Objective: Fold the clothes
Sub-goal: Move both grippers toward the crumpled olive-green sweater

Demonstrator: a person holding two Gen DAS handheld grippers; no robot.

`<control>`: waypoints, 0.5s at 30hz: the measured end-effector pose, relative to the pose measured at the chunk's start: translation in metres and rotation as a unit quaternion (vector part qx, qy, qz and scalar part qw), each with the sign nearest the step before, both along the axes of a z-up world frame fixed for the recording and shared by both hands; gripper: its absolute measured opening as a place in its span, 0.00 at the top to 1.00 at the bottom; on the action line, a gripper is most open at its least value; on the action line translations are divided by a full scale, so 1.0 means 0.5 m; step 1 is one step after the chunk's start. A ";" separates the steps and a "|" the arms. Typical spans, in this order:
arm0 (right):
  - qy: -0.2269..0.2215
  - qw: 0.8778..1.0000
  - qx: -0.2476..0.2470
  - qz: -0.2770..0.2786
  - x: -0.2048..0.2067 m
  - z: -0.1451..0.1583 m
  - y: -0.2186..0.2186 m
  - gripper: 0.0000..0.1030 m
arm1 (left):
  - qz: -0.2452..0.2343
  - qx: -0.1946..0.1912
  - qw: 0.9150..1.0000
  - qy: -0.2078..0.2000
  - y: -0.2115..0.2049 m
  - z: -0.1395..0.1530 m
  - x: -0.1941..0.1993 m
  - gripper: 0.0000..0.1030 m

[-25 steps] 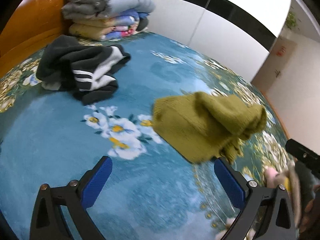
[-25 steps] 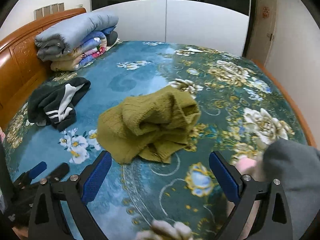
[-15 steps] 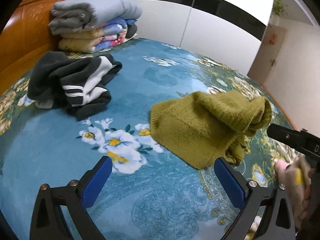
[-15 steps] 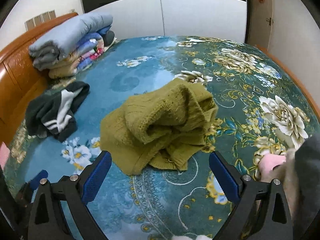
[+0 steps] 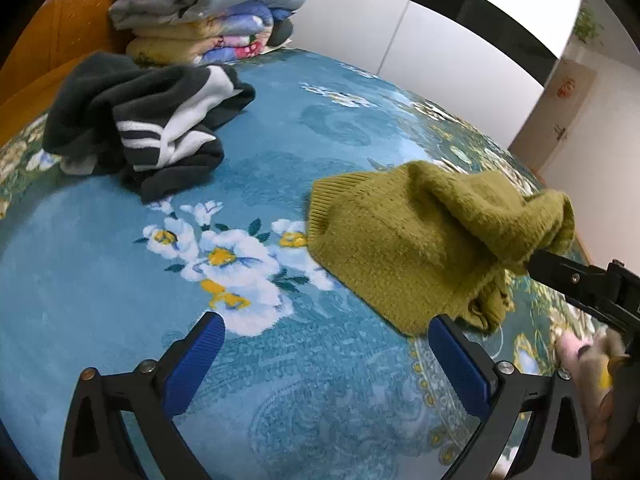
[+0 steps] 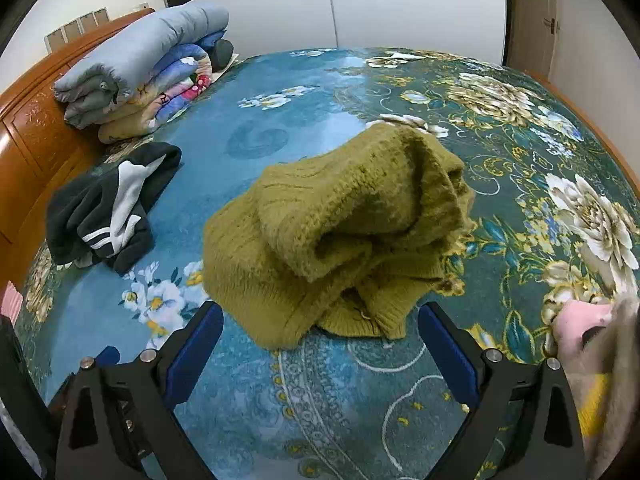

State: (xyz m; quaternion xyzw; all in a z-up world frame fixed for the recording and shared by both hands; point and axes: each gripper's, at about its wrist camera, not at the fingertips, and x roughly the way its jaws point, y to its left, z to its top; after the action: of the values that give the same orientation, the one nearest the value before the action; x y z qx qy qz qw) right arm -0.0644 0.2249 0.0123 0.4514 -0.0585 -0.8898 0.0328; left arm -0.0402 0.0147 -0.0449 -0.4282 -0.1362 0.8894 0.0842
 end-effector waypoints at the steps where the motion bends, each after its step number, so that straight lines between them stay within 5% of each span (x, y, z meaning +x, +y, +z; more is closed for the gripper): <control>1: -0.001 1.000 0.002 0.000 -0.003 -0.001 -0.002 0.05 | 0.001 0.003 1.000 -0.002 -0.001 -0.003 -0.002 0.00; 15: -0.020 1.000 0.015 0.018 -0.028 -0.027 -0.033 0.05 | -0.003 0.025 1.000 -0.015 0.009 -0.025 -0.031 0.00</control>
State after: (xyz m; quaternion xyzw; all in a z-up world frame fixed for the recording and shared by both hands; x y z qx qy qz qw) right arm -0.0784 0.2083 -0.0011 0.4706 -0.0372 -0.8806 0.0406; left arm -0.0556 0.0192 -0.0575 -0.4392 -0.1589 0.8790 0.0953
